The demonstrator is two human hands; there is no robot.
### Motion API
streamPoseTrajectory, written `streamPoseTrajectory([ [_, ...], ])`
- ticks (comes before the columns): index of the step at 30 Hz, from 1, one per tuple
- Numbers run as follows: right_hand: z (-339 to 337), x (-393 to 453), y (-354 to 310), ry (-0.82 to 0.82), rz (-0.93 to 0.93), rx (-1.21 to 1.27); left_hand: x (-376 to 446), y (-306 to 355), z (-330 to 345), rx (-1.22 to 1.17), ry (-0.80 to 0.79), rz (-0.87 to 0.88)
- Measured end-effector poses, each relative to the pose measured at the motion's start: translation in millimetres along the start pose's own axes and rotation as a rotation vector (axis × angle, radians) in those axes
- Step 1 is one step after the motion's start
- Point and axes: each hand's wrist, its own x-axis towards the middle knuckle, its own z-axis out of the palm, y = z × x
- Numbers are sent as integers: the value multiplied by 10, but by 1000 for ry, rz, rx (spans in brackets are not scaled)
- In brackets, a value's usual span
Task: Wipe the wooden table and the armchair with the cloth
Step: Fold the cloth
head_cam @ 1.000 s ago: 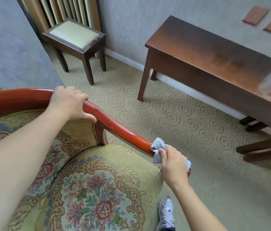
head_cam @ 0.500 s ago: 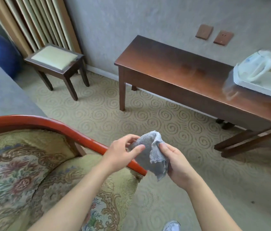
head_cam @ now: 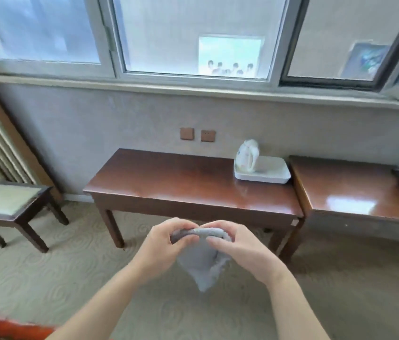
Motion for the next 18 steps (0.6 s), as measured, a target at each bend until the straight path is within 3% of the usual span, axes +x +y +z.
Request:
streamPoseTrajectory([
  [4, -515, -189, 52, 218, -38, -33, 345, 356, 439, -128, 34, -13],
  [8, -972, -278, 156, 327, -70, 177, 629, 472, 855, -308, -64, -60],
  [12, -1374, -178, 280, 446, -76, 358, 998, 466, 1168, -249, -7, -61],
  [18, -2063, 140, 609, 283, 80, 379, 1914, 321, 1519, -221, -44, -3],
])
